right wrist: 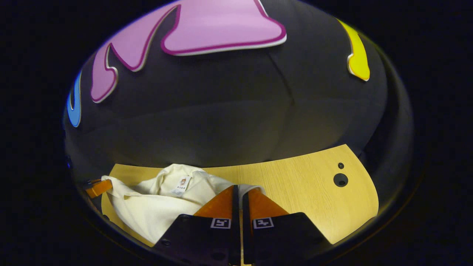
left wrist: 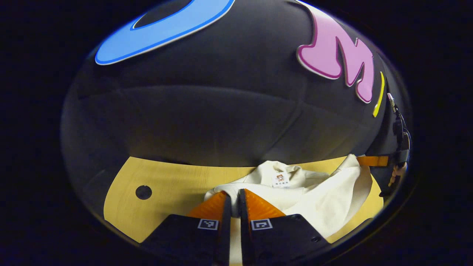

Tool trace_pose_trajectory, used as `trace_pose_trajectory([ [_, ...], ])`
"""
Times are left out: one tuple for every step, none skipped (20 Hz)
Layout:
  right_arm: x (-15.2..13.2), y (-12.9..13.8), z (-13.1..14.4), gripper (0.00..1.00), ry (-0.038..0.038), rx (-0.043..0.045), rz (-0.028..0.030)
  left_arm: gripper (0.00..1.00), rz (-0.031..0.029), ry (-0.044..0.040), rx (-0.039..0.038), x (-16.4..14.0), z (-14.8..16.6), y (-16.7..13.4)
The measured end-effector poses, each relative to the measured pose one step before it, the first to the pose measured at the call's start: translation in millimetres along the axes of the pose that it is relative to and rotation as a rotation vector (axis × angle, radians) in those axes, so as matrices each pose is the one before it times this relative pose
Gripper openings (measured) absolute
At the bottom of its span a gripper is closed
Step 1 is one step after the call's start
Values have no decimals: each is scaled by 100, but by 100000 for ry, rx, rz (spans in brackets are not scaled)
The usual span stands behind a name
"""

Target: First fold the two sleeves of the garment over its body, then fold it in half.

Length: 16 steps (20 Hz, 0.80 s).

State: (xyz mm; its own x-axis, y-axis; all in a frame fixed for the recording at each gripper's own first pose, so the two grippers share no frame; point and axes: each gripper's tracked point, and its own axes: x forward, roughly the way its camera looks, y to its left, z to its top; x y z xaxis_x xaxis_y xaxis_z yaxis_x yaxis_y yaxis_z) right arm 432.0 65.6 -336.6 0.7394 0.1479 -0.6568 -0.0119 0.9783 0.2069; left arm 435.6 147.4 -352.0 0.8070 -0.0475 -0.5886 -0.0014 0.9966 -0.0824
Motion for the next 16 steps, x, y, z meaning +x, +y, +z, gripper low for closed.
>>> trace_pose_trajectory([
  [1782,-782,-1722,7,2647,-385,-345,19,1494,1407,-1735,1221,-1268,561],
  [922,-317,-1148,23,2034,-1411,-1247,21,2632,1502,-1339,607,-1103,738],
  [624,-342,-902,20,1157,-3351,-982,29,2192,1137,-642,697,-939,656],
  [227,-488,-457,32,283,-4399,-1429,70,2531,-953,-1078,24,-286,665],
  [-440,-233,497,31,-2695,-3811,-894,99,-735,-2571,-1972,-287,259,-232],
  [-867,-127,569,45,-3929,-2841,-795,98,-417,-4013,-1388,-868,606,-97],
  [-751,30,697,48,-3866,-632,216,96,-827,-4202,-680,-979,724,-411],
  [-703,72,465,89,-2973,348,23,96,-501,-4085,-173,-985,1019,-547],
  [-876,80,761,99,-3054,680,-30,96,-748,-3317,399,-1166,890,-690],
  [-1154,-81,667,100,-2533,644,-551,96,-109,-1506,798,-900,667,-501],
  [-1348,-35,823,100,-2224,709,-22,96,695,-1102,1123,-831,565,-106],
  [-1126,62,498,99,-1512,540,-29,96,762,-1654,1809,-1142,929,-344],
  [-1263,169,433,98,-1867,-146,335,96,113,-1676,2086,-1111,777,-579],
  [-1194,-116,712,99,-2357,-680,-442,96,-341,-2448,1947,-1258,1101,-560],
  [-1431,-167,571,98,-2730,-1112,-703,96,-1195,-2373,1272,-1248,970,-658],
  [-1463,-94,554,98,-2130,-616,-656,96,-1374,-1879,383,-1428,1010,-827],
])
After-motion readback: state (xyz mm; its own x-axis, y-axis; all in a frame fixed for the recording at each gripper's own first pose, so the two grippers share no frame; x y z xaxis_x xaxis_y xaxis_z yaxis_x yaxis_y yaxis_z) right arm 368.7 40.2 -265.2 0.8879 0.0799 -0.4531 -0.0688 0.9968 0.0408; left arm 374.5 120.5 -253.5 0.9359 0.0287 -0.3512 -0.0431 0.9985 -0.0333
